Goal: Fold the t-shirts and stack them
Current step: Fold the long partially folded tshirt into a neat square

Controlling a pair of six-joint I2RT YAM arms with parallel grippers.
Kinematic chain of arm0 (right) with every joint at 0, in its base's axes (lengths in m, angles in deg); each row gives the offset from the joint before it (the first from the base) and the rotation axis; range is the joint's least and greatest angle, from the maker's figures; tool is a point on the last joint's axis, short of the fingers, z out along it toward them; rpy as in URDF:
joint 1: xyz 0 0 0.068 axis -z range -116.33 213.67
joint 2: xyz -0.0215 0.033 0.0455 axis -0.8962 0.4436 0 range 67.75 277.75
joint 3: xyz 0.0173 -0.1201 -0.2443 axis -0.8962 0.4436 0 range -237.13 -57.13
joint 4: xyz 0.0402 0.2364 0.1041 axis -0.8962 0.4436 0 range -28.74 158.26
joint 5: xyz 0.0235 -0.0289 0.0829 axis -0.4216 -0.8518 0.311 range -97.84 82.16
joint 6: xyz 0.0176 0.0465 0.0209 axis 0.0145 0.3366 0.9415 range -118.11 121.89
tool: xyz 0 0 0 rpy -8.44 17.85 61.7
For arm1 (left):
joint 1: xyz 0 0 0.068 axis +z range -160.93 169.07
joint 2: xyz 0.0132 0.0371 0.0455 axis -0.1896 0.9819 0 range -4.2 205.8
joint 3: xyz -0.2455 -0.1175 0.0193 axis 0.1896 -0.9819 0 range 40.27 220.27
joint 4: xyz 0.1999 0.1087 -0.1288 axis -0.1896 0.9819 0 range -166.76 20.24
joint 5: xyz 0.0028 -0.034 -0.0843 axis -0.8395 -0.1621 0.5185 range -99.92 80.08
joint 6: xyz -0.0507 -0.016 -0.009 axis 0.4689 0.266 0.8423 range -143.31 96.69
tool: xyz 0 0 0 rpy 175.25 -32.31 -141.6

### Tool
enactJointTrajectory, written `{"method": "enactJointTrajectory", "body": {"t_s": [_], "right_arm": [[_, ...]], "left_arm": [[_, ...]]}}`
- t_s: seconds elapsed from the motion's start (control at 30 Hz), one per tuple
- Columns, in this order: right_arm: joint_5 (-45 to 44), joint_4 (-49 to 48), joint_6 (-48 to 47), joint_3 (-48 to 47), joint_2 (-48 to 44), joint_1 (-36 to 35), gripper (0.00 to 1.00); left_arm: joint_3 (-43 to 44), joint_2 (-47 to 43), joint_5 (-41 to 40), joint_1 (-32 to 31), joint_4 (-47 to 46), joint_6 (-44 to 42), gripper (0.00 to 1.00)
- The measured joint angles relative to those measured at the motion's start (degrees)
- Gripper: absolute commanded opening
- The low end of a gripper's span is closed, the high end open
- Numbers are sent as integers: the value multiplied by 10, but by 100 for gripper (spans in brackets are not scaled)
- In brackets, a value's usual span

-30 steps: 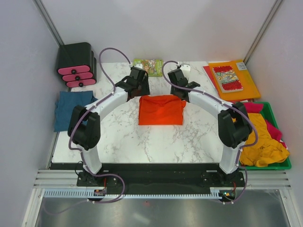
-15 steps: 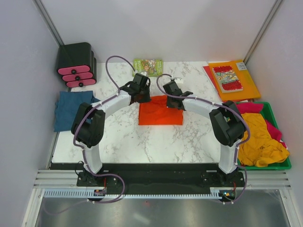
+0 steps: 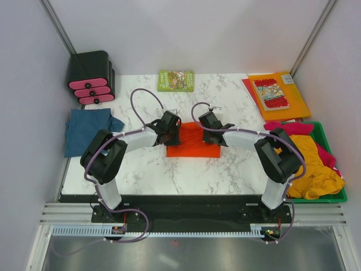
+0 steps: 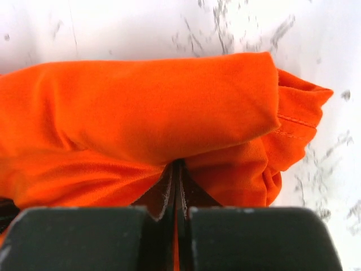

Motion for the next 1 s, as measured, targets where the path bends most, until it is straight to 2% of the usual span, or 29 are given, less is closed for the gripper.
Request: {"method": "enactJointTrajectory", "body": {"t_s": [0.13,0.2,0.23,0.33,0.5,0.63,1.0], "right_arm": [[0,4,9,30,-27,-10,1],[0,17,9,32,-34,-14,12],[-1,23,8,31,-37,-16,27],[-3,57,2,11,-40,-16,35],[-23,90,-19,-68,-40,-16,32],[-35,92,-25,-88,-36,-16,29],[-46,99,-25,-119,60,-1,26]], "left_arm": [[-42,-33,-5,-19,-8,12,2],[-59,-50,-7,-26,-5,16,5],[-62,-56,-9,-28,-2,16,12],[-62,-76,-24,-31,17,15,25],[1,-85,-45,-30,47,12,26],[67,-68,-50,-29,46,8,26],[143,68,-50,-19,62,-2,26]]}}
